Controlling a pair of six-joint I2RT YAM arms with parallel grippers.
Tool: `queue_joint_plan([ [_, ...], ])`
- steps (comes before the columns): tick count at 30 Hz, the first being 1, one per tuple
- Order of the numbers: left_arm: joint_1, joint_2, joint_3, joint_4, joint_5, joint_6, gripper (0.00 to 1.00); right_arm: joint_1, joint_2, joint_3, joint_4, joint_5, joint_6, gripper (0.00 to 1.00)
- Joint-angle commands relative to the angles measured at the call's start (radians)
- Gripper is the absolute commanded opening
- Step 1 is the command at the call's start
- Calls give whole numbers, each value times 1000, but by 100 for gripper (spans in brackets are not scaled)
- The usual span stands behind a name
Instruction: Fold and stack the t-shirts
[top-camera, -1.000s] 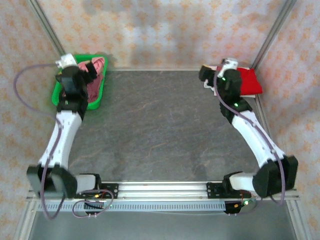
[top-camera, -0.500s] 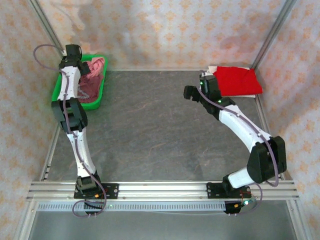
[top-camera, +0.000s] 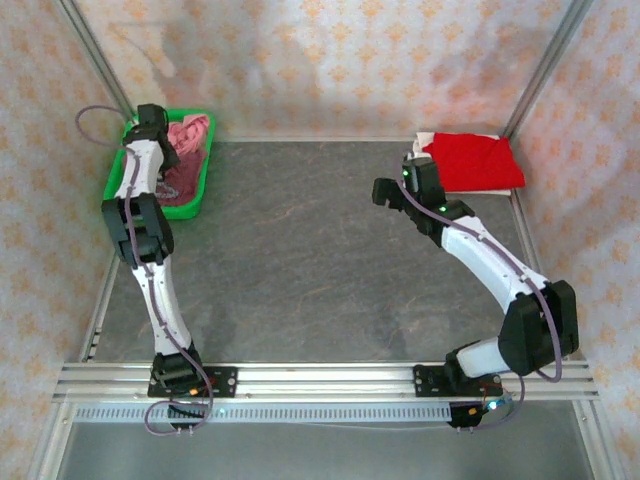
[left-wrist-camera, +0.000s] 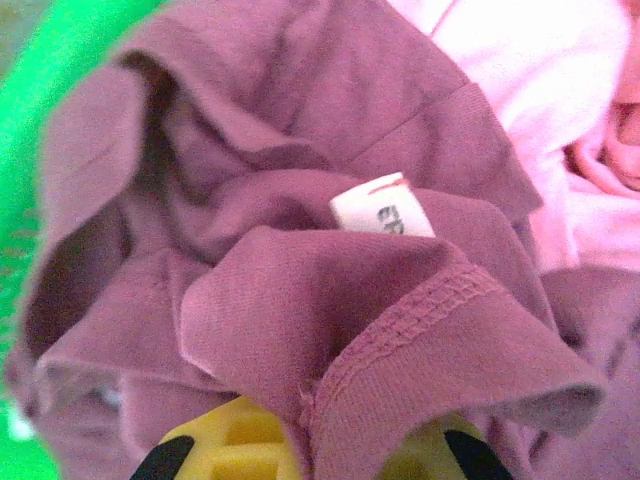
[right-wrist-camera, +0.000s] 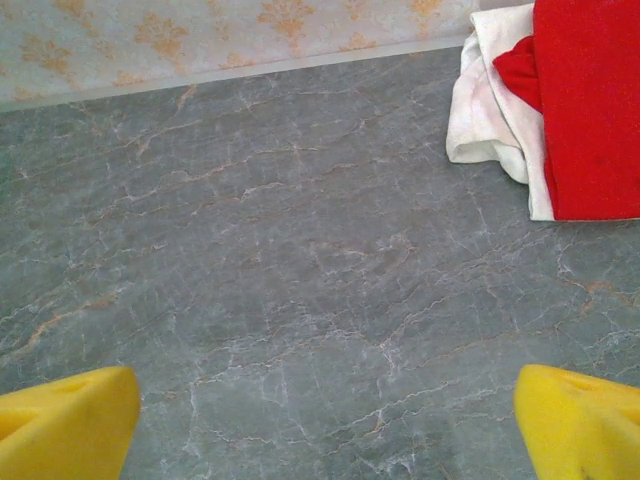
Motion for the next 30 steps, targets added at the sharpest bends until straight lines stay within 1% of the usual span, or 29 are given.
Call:
queue_joint_plan([
  [1,4,-250,-106,111,-25,-39,0,0,21,27,-15,10,-2,96],
  [4,-14,-418,-202,154,-17,-54,0,-1,22,42,-16,4,0,96],
  [7,-50,-555,-229,175,-43,-29,0,-1,16,43,-2,4,2,96],
  [9,-79,-622,-201,168,-55,-9,0,-1,17,50,1,-4,1,96],
  [12,-122,-693,-95,129,-36,26,0,-1,18,65,-5,-13,1,96],
  [15,-164,-749,14,116,35,40,0,0,12,68,8,-11,4,96],
  [18,-203,-787,108,135,154,27,0,-1,7,63,27,-16,10,96],
  [22,-283,-771,290,86,308,-7,0,-1,-4,66,33,-26,25,96],
  [24,-346,-764,360,71,346,4,0,0,-17,66,37,-24,28,96],
  [27,-440,-779,368,124,381,10,0,0,-46,61,37,-4,31,96],
  [28,-465,-776,375,131,412,0,0,-1,-59,56,36,4,31,96],
  [30,-524,-767,377,112,432,-9,0,-1,-86,44,35,25,36,96],
])
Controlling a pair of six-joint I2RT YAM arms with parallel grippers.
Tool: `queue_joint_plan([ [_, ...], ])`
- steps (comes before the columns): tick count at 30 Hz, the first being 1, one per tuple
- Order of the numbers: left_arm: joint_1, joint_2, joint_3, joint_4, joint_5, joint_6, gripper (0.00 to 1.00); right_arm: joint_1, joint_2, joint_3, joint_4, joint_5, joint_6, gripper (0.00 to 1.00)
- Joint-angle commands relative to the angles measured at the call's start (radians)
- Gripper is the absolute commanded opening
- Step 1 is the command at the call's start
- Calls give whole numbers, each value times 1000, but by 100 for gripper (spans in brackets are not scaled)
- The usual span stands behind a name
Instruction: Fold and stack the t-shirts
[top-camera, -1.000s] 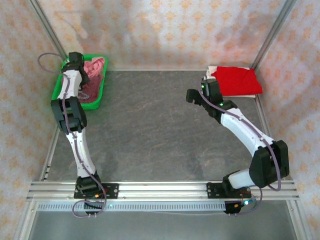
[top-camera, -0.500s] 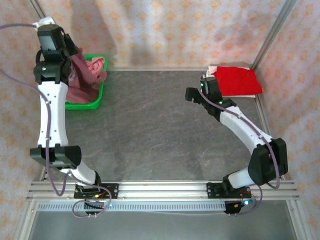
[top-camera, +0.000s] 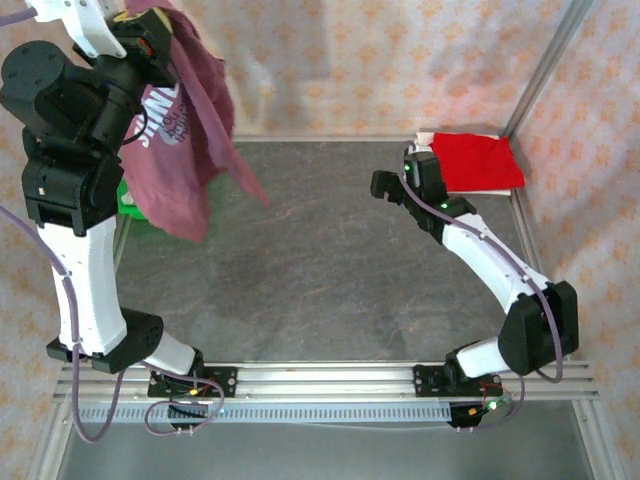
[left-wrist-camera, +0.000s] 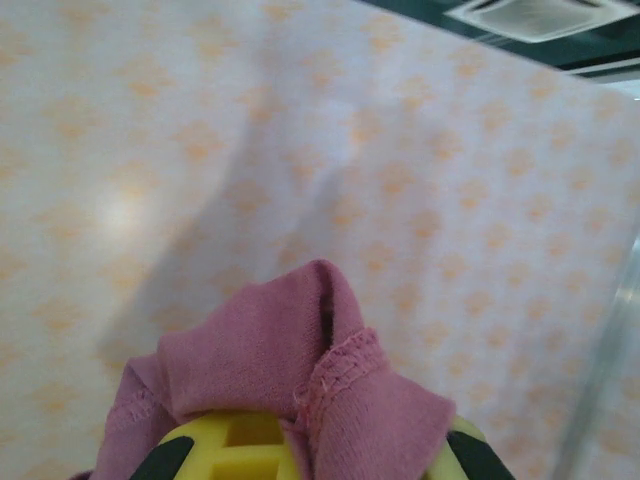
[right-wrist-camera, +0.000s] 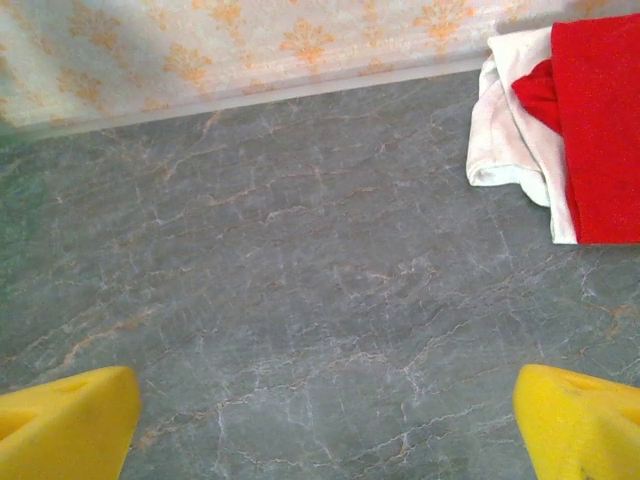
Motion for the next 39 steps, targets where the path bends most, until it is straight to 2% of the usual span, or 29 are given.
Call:
queue_joint_plan([
  [1,-82,19,-2,-6,90,-12,0,0,-83,-5,21,55,23,96],
  [3,-152,17,-86,-12,75,-4,0,-1,-112,-24,17,95,43,96],
  [5,-217,7,-242,37,33,4,0,0,-142,-46,13,139,62,97],
  [7,-238,32,-391,115,-8,-13,0,-2,-169,-67,5,181,73,97],
  [9,-239,118,-413,121,-59,-17,0,-4,-175,-73,-18,213,77,98],
  [11,-239,257,-347,92,-66,26,0,-11,-168,-77,-35,218,77,99],
  [12,-239,345,-284,57,-81,51,13,-15,-161,-78,-45,219,80,99],
  [13,-238,449,-201,15,-88,90,35,-18,-152,-79,-55,219,87,99],
  [14,-238,531,-110,-46,-99,115,47,-20,-146,-80,-60,219,92,99],
  [15,-236,618,10,-132,-126,123,54,-20,-142,-85,-66,218,96,99],
  [16,-235,684,121,-218,-133,113,55,-22,-139,-89,-74,218,101,99],
  [18,-238,700,175,-281,-132,77,59,-22,-139,-109,-80,196,101,98],
  [20,-254,570,-70,-166,-130,44,62,-22,-144,-145,-70,164,97,98],
  [22,-273,337,-500,87,-111,-6,62,-23,-140,-180,-67,134,101,98],
  [24,-275,173,-821,271,-65,-83,62,-21,-125,-196,-88,92,108,95],
  [27,-277,40,-1135,311,-62,-151,61,-14,-101,-217,-89,-53,97,91],
  [30,-278,-34,-1339,232,-63,-220,55,59,-80,-210,-98,-221,47,86],
  [33,-298,-149,-1561,228,-49,-296,56,172,-69,-210,-110,-227,6,85],
  [36,-298,-212,-1703,282,-72,-322,54,210,5,-186,-130,-130,27,85],
  [39,-298,-145,-1666,343,-32,-282,51,197,126,-93,-172,1,103,79],
])
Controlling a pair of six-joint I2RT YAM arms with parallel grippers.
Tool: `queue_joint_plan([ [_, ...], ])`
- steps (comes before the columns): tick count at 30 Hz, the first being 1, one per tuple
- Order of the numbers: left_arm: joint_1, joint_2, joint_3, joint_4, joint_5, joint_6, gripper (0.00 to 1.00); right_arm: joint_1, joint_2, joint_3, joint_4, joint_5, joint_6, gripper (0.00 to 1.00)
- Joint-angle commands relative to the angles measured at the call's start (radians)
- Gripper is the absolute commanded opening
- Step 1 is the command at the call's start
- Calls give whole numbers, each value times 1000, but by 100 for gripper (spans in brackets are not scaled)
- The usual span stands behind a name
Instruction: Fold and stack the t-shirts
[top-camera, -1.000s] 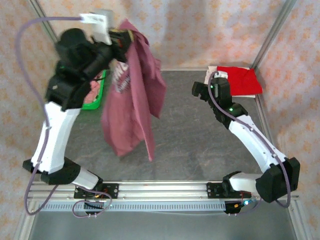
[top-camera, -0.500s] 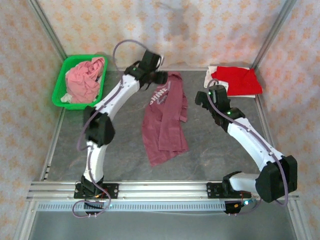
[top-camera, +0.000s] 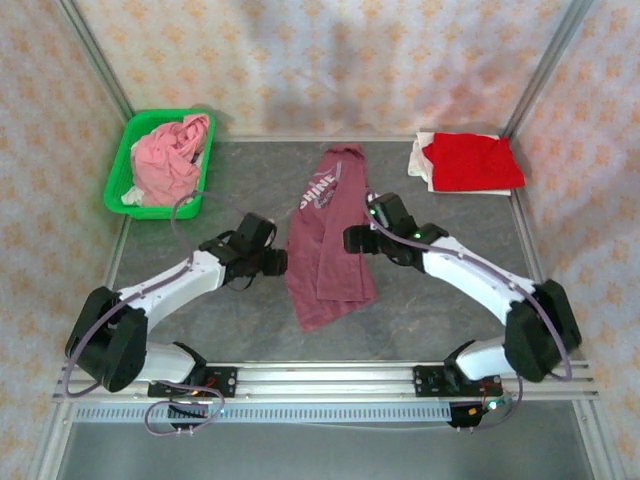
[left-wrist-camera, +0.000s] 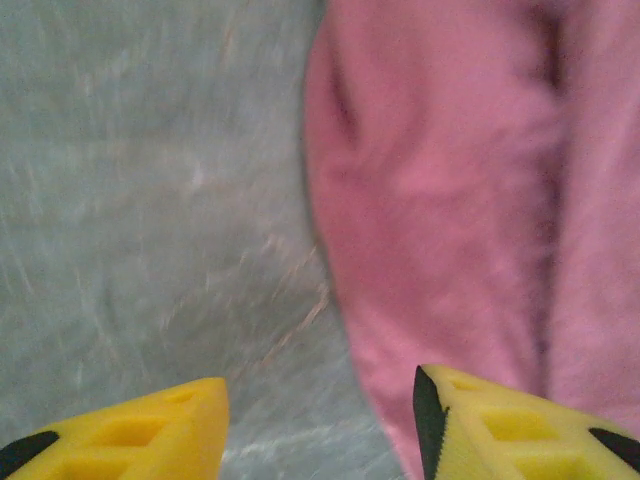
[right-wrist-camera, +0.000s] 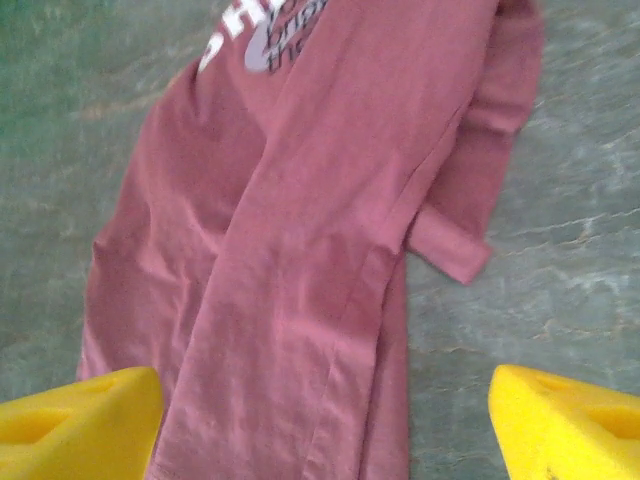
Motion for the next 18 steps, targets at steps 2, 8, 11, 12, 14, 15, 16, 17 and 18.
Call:
queue_joint_plan([
  [2,-8,103,141,134,100,17,51,-49,153,148,-84,126,117,76],
  [8,-99,367,404,80,229,50,50,-152,147,92,31,34,282,70],
  [11,-145,391,334,156,252,-7,52,-181,134,50,36,49,287,70],
  [12,-158,399,316,163,264,-17,52,-195,129,37,42,45,288,70],
  [14,-174,421,298,153,277,-29,52,-220,125,14,62,41,294,70],
  [15,-178,430,291,142,279,-35,52,-232,126,7,78,29,294,70],
  [16,-182,433,281,141,279,-42,52,-242,132,6,88,16,295,70],
  [17,-185,430,262,147,277,-50,49,-253,141,11,95,-1,289,69],
  [18,-185,423,239,169,273,-59,45,-258,156,25,94,-13,282,70],
])
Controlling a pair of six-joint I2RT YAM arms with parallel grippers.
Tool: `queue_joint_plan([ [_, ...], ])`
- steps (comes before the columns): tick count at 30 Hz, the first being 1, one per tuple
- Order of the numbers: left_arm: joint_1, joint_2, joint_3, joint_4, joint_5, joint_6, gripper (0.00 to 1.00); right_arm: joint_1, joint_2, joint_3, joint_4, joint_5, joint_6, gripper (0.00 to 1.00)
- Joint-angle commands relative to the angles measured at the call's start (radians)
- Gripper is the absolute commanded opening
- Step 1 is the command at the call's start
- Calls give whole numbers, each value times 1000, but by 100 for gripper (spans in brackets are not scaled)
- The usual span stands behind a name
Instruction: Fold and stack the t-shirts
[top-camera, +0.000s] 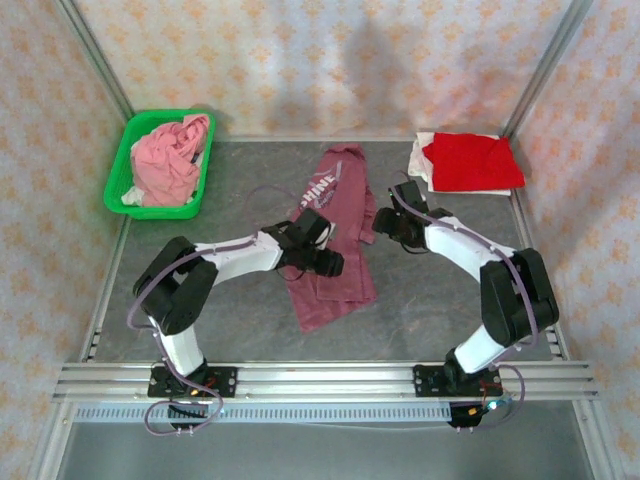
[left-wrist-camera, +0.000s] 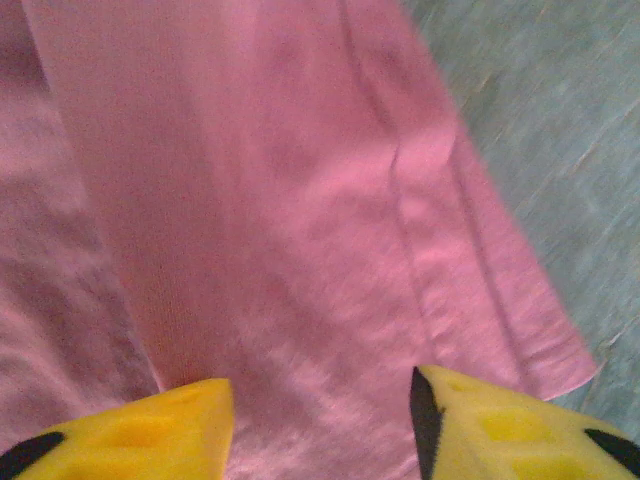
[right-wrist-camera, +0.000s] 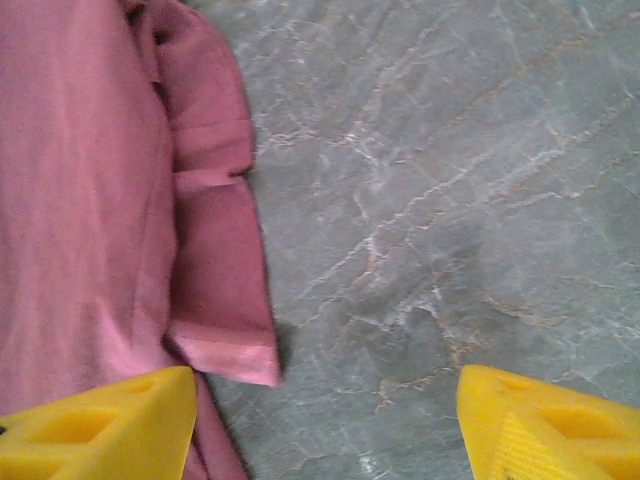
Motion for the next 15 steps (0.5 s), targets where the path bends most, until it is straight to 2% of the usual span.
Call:
queue_joint_plan([
  [1,2,-10,-57,37,12,-41,40,-23,12,23,40,-36,10,69],
  [3,3,-6,-80,50,-1,-53,35,-25,41,50,36,-44,-6,69],
  [6,3,-2,-97,55,-15,-68,15,-27,64,74,51,-58,-9,69],
  [7,3,-13,-107,60,-22,-74,12,-27,67,78,58,-58,-12,69],
  [9,6,-53,-116,41,-53,-76,0,-27,79,92,60,-58,-15,69],
  [13,36,-182,-127,-52,-142,-67,0,-27,121,139,8,-77,-52,69],
  [15,75,-248,-110,-150,-159,-47,0,-30,138,160,-20,-68,-69,68],
])
